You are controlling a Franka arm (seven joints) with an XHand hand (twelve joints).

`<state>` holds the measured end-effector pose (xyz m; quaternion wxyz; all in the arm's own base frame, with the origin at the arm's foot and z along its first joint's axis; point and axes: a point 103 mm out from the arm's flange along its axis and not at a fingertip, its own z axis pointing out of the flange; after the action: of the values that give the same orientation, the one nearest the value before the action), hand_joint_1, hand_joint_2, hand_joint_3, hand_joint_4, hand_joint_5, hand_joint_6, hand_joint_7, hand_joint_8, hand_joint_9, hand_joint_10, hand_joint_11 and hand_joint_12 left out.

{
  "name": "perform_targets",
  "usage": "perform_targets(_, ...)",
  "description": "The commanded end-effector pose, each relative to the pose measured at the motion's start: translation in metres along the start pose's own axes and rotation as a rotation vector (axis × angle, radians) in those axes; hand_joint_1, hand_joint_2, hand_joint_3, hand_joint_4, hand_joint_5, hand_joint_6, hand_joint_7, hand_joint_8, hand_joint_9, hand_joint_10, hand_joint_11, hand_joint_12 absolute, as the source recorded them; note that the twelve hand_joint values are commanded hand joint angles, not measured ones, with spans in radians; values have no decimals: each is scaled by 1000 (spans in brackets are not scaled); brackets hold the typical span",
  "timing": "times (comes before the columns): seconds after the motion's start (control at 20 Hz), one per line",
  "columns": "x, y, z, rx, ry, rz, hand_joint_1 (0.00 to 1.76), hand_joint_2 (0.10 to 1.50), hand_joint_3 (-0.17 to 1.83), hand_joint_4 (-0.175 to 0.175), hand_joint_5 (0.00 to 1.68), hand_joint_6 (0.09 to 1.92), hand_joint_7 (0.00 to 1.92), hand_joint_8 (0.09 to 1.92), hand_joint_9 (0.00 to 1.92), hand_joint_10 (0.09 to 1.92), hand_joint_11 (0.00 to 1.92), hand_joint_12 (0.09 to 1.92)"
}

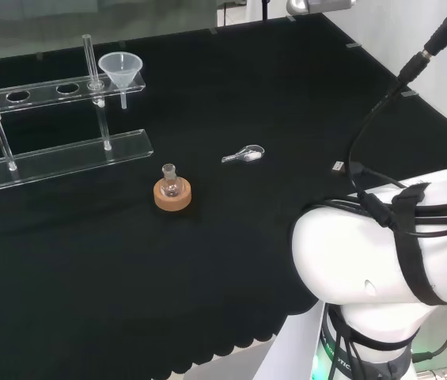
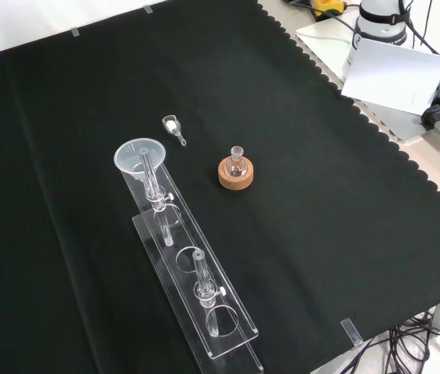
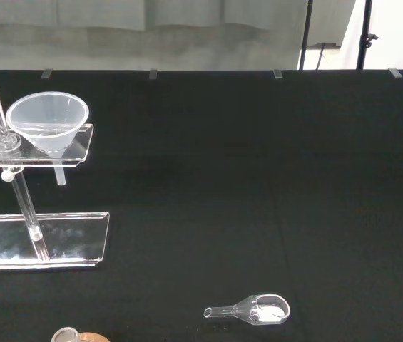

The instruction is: Pick up the funnel from the transparent funnel stand.

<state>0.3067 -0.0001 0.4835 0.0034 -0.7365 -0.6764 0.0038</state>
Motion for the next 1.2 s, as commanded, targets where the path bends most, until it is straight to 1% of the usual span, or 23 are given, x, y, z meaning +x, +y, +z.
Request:
perform_targets(0.05,0,0,-1,-6,-3,-7,332,439,282,70,0,87,0,87,0,87,0,347)
perform_targets(0.1,-2,1,-1,-2,-5,-13,332,476,206,68,0,87,0,87,0,87,0,252)
perform_targets(0.2,-4,5,1,8,-30,-25,334,514,132,65,0,87,0,87,0,87,0,162)
perform_targets(0.4,-3,16,3,4,-24,-50,336,547,64,61,0,87,0,87,0,87,0,231)
perform_targets(0.45,-4,19,3,0,-12,-52,337,551,56,61,0,87,0,87,0,87,0,255)
perform_targets(0.55,0,26,3,-30,-1,-61,338,555,48,60,0,87,0,87,0,87,0,277)
perform_targets(0.6,1,29,4,-37,3,-64,339,558,42,60,0,87,0,87,0,87,0,246)
perform_targets(0.7,13,39,7,-34,42,-76,340,564,31,59,0,87,0,87,0,87,0,87)
perform_targets(0.8,25,52,9,-37,21,-96,341,565,27,59,0,87,0,87,0,87,0,87)
perform_targets(0.9,35,64,11,-37,45,-123,334,562,24,59,0,87,0,87,0,87,0,87)
perform_targets(1.1,58,83,17,-47,57,-164,330,559,21,59,0,87,0,87,0,87,0,87)
perform_targets(1.15,62,87,19,-61,61,-168,331,559,21,59,0,87,0,87,0,87,0,87)
perform_targets(1.2,67,90,24,-91,68,-169,330,558,20,58,0,87,0,87,0,87,0,87)
